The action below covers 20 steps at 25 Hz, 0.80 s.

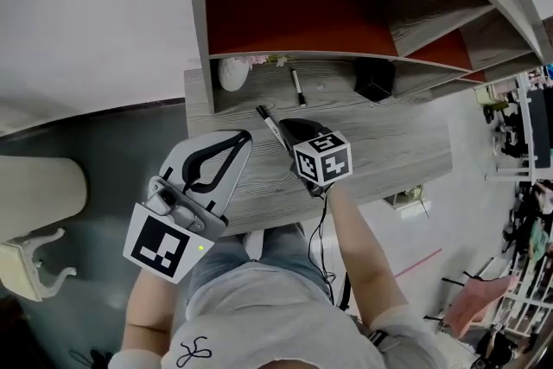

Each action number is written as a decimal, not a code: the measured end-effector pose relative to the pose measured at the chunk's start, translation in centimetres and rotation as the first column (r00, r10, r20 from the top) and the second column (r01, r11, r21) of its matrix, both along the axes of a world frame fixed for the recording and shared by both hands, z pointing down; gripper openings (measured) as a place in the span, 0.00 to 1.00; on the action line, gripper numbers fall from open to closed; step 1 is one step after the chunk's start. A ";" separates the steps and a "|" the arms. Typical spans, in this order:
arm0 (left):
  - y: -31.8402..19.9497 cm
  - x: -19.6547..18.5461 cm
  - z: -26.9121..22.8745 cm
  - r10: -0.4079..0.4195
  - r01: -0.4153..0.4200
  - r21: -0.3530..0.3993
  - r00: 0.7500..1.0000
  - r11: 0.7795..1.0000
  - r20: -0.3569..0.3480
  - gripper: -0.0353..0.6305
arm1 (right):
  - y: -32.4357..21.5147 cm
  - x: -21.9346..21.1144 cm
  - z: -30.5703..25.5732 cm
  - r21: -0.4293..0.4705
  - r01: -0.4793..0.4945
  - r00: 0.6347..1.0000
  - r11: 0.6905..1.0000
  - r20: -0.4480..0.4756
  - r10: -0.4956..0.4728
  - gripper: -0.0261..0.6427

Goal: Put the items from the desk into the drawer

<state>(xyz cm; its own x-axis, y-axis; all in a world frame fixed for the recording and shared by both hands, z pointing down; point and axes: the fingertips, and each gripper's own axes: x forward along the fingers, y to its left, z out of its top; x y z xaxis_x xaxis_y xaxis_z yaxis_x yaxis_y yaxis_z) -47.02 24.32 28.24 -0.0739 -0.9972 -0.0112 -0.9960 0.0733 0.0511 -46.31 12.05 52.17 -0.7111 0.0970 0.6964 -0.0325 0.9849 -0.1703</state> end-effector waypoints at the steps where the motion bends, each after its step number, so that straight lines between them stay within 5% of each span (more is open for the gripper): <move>1: 0.2 -0.1 0.2 -0.003 0.003 -0.002 1.000 1.000 -0.004 0.07 | 0.0 0.1 0.8 -0.007 -0.002 1.000 1.000 -0.026 0.002 0.07; 20: 2.6 -2.1 2.3 -0.063 0.062 -0.030 0.997 0.998 -0.040 0.07 | 0.3 0.9 8.2 0.001 0.072 0.951 0.997 -0.301 -0.068 0.15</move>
